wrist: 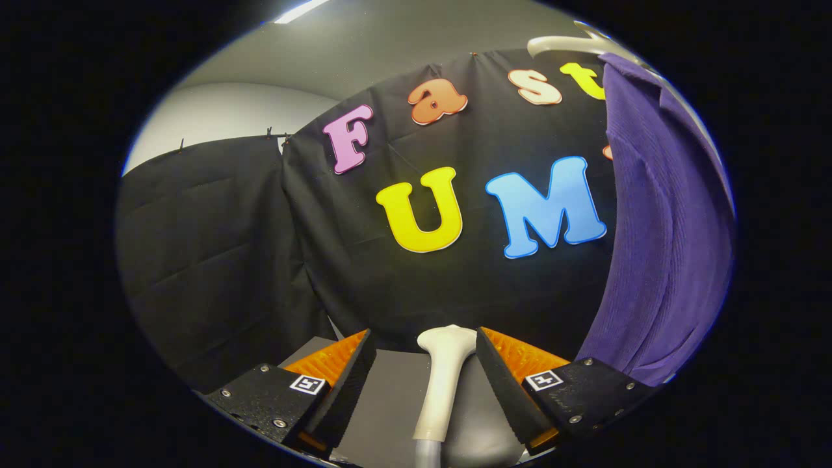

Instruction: Iron the clothes twice with a garment steamer, once on the left side and once on the right side.

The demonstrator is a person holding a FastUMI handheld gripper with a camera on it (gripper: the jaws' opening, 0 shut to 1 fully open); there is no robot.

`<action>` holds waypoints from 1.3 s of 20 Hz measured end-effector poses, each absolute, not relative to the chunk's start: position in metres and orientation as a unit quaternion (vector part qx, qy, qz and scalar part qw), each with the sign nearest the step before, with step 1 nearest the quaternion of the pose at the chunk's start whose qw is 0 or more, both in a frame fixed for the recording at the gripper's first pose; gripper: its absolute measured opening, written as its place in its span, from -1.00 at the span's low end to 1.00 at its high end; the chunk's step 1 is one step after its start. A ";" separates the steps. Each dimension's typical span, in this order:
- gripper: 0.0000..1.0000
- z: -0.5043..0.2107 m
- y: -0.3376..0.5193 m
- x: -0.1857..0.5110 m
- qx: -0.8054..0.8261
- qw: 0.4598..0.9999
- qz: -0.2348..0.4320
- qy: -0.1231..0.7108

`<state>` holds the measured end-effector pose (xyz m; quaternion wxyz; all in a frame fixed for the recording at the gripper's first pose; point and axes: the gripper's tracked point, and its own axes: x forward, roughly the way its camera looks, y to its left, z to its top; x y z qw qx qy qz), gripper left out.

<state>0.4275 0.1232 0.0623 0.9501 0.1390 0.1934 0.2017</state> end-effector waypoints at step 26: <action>-0.13 -0.080 0.160 0.445 0.185 0.860 0.179 0.441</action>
